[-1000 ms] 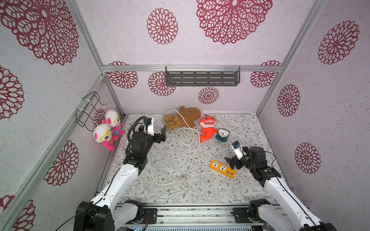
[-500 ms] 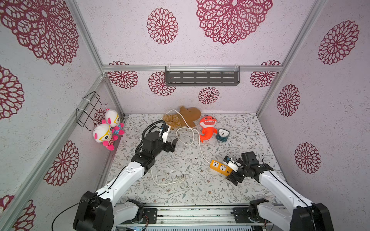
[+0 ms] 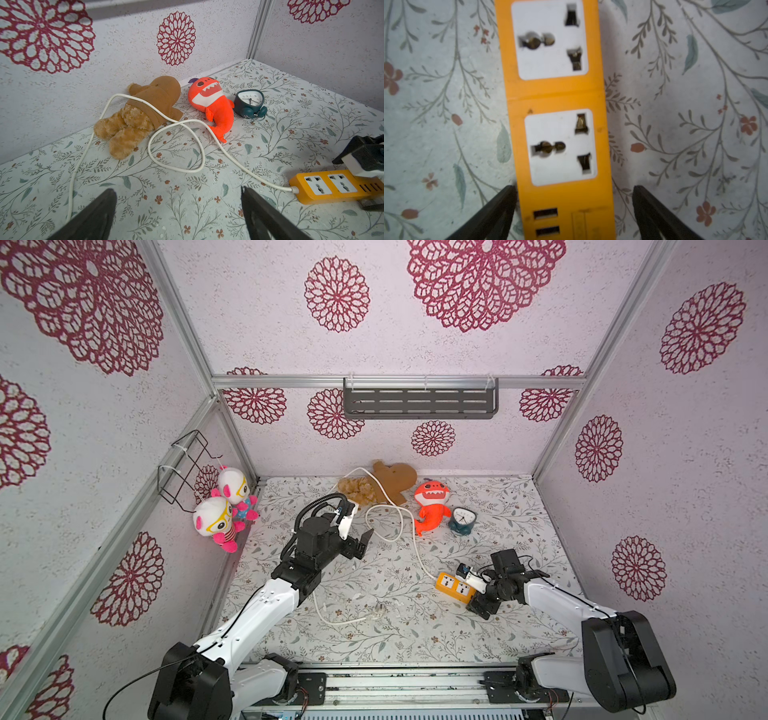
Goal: Wrap the cord around the power strip
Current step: Pick up the power strip from the center of the board.
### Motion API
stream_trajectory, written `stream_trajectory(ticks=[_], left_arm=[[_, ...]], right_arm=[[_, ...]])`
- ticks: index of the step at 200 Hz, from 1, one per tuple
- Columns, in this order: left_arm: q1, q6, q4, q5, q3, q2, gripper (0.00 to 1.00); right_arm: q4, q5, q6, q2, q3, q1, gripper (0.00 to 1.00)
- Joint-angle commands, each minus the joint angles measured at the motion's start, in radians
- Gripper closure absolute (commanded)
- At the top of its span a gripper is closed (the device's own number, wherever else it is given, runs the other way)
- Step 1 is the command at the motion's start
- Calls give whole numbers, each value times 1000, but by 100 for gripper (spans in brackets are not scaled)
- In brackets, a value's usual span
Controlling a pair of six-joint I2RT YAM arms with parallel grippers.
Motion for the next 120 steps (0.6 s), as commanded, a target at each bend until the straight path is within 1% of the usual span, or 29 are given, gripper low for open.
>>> stream_trajectory(ticks=[1,48,77,92,120], left_arm=[[-11,33,-12,25,14,-37,3],[-12,60,-58,38,9,-101,3],[-12,67,-73,40,-4,-142,3],[-11,76,-75,36,-14,-153,3],[-11,90,-74,27,-17,-155,3]], right_arm=[[-16,-25,-26,34,12,-8,18],[-66,-67,-36,65,27,-8,39],[-86,-92,-37,71,43,-6,45],[-108,-104,-36,62,60,-2,51],[-188,-123,-12,5,114,16,59]])
